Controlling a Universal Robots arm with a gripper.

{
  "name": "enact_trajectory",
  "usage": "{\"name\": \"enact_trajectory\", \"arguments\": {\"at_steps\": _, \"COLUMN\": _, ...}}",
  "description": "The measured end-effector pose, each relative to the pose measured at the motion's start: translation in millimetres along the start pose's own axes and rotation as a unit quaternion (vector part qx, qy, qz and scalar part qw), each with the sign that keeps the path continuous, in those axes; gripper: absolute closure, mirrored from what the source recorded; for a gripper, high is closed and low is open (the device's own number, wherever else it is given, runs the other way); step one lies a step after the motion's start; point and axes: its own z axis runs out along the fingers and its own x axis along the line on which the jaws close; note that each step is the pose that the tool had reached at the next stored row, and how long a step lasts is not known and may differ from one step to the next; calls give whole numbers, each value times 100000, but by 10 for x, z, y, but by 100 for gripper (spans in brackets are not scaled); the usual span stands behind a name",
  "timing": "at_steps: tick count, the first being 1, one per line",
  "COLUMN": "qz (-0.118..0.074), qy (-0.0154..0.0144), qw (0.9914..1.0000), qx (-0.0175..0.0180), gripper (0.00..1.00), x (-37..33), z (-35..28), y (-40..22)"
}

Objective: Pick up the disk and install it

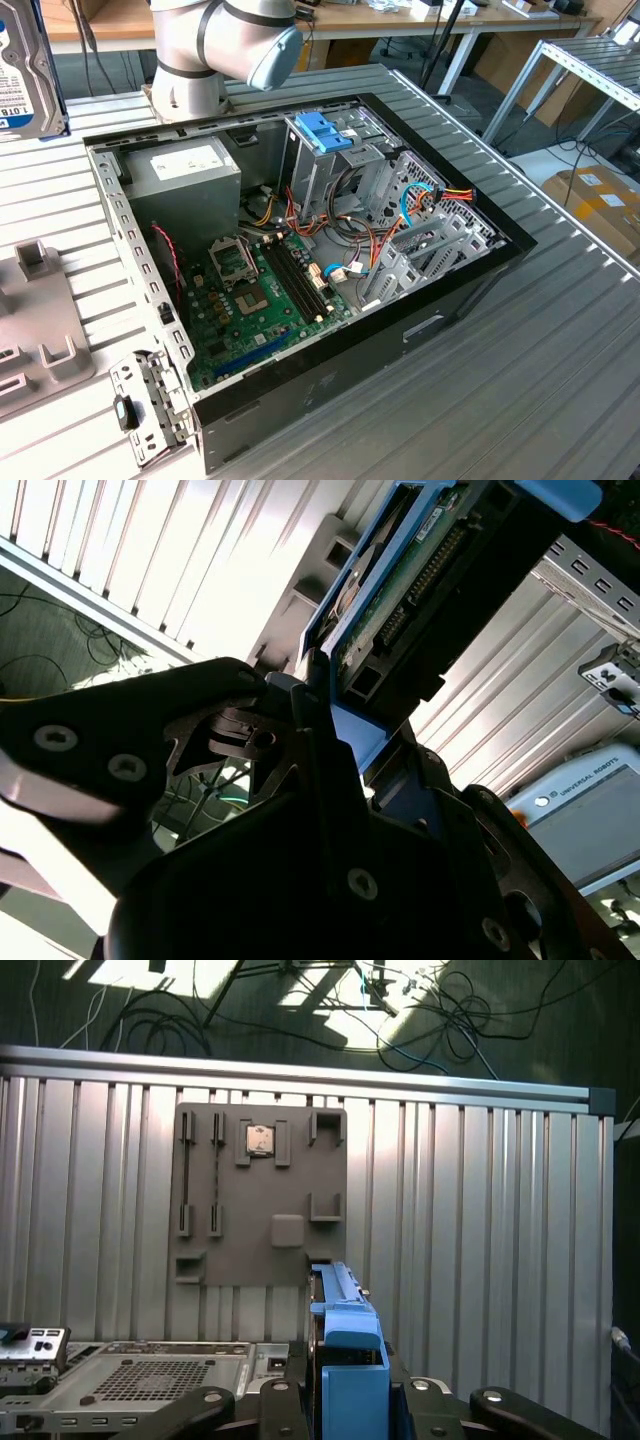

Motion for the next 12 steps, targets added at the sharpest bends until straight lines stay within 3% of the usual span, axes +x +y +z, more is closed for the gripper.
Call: {"name": "enact_trajectory", "arguments": {"at_steps": 12, "qz": 4, "qy": 1, "qw": 100000, "qx": -7, "gripper": 63, "x": 2, "z": -1, "y": -61}}
